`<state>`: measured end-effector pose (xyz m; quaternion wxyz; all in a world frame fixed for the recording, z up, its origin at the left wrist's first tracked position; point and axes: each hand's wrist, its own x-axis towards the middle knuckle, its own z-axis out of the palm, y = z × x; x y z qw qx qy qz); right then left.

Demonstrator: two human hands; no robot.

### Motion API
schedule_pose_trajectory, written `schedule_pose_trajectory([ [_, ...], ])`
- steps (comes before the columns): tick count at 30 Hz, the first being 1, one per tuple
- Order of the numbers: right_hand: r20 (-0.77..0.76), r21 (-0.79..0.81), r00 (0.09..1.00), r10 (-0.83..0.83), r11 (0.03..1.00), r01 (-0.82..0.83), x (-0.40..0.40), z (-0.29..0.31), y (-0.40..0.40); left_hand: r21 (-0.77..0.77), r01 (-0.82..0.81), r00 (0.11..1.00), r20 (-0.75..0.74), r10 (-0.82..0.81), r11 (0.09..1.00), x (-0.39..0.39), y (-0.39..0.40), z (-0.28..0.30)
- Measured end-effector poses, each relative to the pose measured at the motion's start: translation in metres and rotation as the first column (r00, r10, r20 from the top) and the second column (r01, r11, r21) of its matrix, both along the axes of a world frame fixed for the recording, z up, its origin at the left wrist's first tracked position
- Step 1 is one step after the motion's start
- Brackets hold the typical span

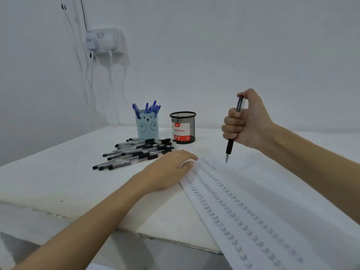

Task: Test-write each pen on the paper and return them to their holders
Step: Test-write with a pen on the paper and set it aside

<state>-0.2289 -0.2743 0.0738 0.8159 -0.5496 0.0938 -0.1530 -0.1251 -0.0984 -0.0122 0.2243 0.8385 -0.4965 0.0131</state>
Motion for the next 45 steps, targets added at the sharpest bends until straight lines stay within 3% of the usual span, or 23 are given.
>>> schedule_pose_trajectory([
  [2,0.025,0.011,0.999,-0.036,0.999,0.035,-0.007,0.0,-0.005,0.04,0.015,1.0,0.017,-0.016,0.999,-0.001,-0.008,-0.002],
  [7,0.007,-0.156,0.998,-0.065,0.986,0.066,-0.011,-0.011,-0.017,0.054,0.024,0.998,0.063,-0.027,0.998,-0.007,-0.007,-0.002],
  [11,-0.13,-0.281,0.991,-0.017,0.959,-0.021,-0.014,-0.021,-0.023,0.021,0.06,0.995,0.074,-0.061,0.998,-0.009,-0.001,0.004],
  [14,-0.22,-0.472,0.975,-0.016,0.877,-0.092,-0.014,-0.029,-0.022,-0.002,0.041,0.996,0.075,-0.04,0.999,-0.003,0.0,0.006],
  [17,-0.133,-0.615,0.98,-0.147,0.788,0.035,-0.006,-0.043,-0.016,-0.026,0.001,0.998,0.057,0.0,1.0,0.011,-0.006,0.006],
  [19,-0.093,-0.585,0.976,-0.197,0.804,0.106,0.0,-0.05,-0.01,-0.049,-0.016,0.998,0.057,0.018,0.999,0.018,-0.013,0.006],
  [21,-0.131,-0.567,0.982,-0.133,0.823,0.036,0.005,-0.058,-0.003,-0.077,-0.007,0.998,0.069,0.012,0.997,0.021,-0.021,0.004],
  [24,-0.138,-0.645,0.985,-0.102,0.764,-0.012,0.01,-0.071,0.006,-0.144,0.042,0.994,0.105,-0.027,0.989,0.023,-0.028,-0.006],
  [28,0.023,-0.73,0.981,-0.194,0.667,0.149,0.013,-0.084,0.007,-0.185,0.057,0.995,0.096,-0.04,0.981,0.027,-0.027,-0.016],
  [33,0.104,-0.794,0.977,-0.185,0.576,0.193,0.011,-0.086,0.008,-0.187,0.055,0.994,0.098,-0.037,0.981,0.028,-0.028,-0.015],
  [45,0.095,-0.829,0.985,-0.143,0.537,0.158,0.011,-0.087,0.01,-0.186,0.043,0.996,0.087,-0.027,0.982,0.026,-0.028,-0.016],
])
